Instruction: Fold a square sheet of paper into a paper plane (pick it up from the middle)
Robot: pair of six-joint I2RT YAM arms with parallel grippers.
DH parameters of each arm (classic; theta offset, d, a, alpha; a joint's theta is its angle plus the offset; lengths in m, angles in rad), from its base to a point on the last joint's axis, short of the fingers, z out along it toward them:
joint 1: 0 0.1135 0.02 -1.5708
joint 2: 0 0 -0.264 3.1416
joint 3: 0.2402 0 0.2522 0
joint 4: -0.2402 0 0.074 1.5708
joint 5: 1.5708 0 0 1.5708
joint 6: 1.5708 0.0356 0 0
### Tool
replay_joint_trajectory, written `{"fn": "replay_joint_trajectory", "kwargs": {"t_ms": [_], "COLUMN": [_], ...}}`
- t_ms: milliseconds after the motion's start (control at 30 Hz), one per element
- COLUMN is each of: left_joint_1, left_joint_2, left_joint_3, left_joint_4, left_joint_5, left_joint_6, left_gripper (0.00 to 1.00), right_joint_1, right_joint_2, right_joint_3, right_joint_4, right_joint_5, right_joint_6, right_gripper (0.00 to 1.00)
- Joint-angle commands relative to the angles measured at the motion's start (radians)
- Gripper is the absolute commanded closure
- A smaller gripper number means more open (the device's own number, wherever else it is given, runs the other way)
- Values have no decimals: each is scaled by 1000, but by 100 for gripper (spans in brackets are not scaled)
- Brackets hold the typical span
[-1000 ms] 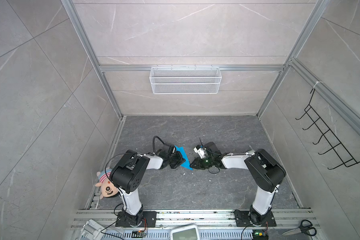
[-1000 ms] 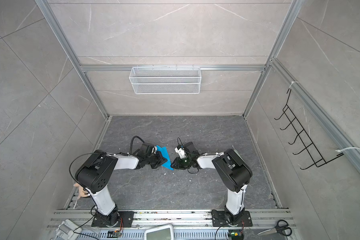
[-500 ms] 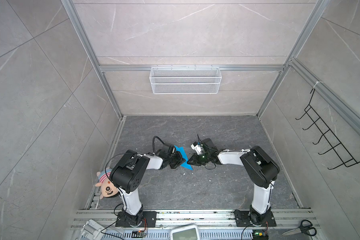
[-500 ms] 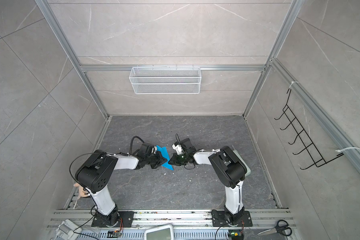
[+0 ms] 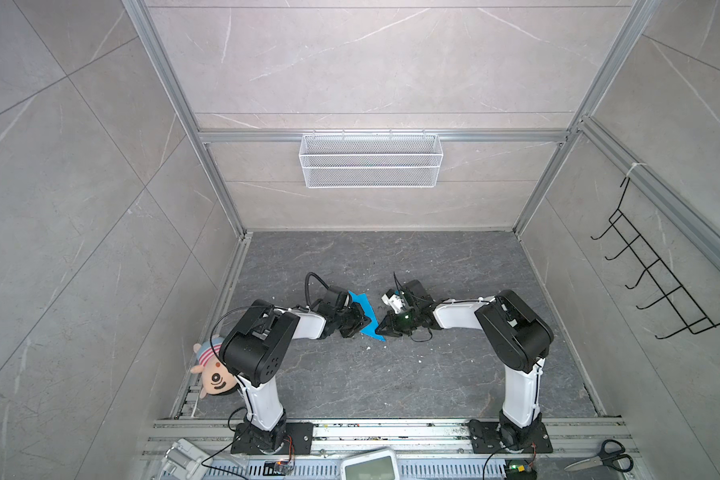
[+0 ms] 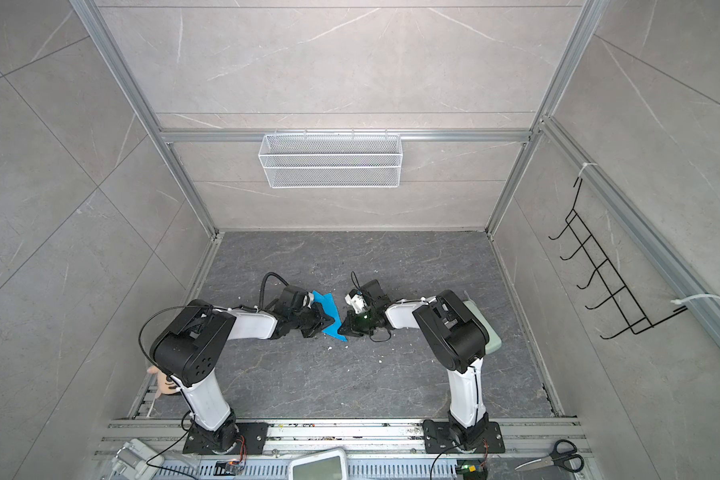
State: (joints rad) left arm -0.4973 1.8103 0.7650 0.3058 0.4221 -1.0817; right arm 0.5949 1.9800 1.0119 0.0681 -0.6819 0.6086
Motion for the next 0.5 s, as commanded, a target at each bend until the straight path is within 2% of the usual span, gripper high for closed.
{"fn": "replay_joint_trajectory", "kwargs": {"t_ms": [0,333,467], "left_joint_1": [14,16,18], "left_joint_2": [38,37,35], "left_joint_3": [-44,-44,-44], "left_joint_4": [-108,-99,-83], "left_joint_5": [-105,-96,-88], "left_joint_6": [-16,-9,-4], "left_gripper": [93,93,93], "right_joint_1": [3,-1,-1], "right_joint_2": [-14,-154,-244], "right_joint_3": [-63,-206,-191], "right_joint_4": [-107,-136,-98], "right_joint_5": [11,30,23], "right_joint_6": [-29,-15,-32], "right_gripper": [94,94,93]}}
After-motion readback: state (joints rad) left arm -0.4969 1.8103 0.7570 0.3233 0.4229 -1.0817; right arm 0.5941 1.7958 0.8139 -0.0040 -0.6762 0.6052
